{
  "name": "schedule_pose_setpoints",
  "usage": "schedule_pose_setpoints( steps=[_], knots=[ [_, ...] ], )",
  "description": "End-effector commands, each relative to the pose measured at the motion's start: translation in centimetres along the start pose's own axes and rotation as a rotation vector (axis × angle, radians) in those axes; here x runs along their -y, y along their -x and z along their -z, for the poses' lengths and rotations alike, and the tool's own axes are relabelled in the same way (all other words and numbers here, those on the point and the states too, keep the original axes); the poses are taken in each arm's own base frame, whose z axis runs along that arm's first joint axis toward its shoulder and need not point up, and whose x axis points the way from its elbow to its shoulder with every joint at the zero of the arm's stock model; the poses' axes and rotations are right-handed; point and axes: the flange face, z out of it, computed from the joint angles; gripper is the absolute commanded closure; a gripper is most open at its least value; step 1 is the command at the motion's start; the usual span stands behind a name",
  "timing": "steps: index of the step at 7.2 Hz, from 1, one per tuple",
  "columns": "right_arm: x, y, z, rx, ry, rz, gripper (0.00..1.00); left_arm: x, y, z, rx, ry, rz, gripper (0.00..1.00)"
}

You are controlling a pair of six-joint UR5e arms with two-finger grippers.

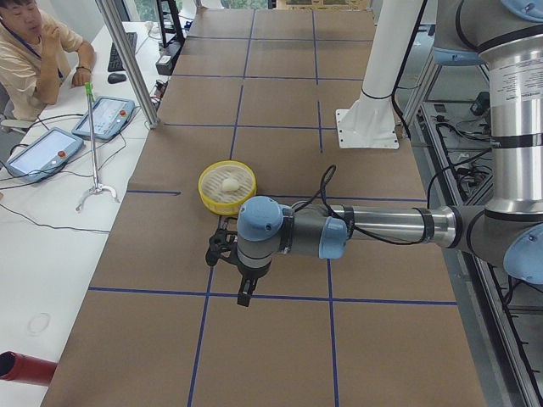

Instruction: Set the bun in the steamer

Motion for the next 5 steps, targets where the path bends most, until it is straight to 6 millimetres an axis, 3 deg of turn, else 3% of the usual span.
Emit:
schedule_pose_setpoints(
  steps=[1,2,5],
  knots=[
    [0.0,0.0,0.0,0.0,0.0,0.0,0.0,0.3,-0.6,0.5,-0.01,0.006,0.135,0.0],
    [0.0,0.0,0.0,0.0,0.0,0.0,0.0,0.4,-1.0,0.8,-0.009,0.001,0.142,0.0],
    [0.0,0.0,0.0,0.0,0.0,0.0,0.0,0.6,-2.5,-1.7,-0.036,0.069,0.136,0.0]
  ],
)
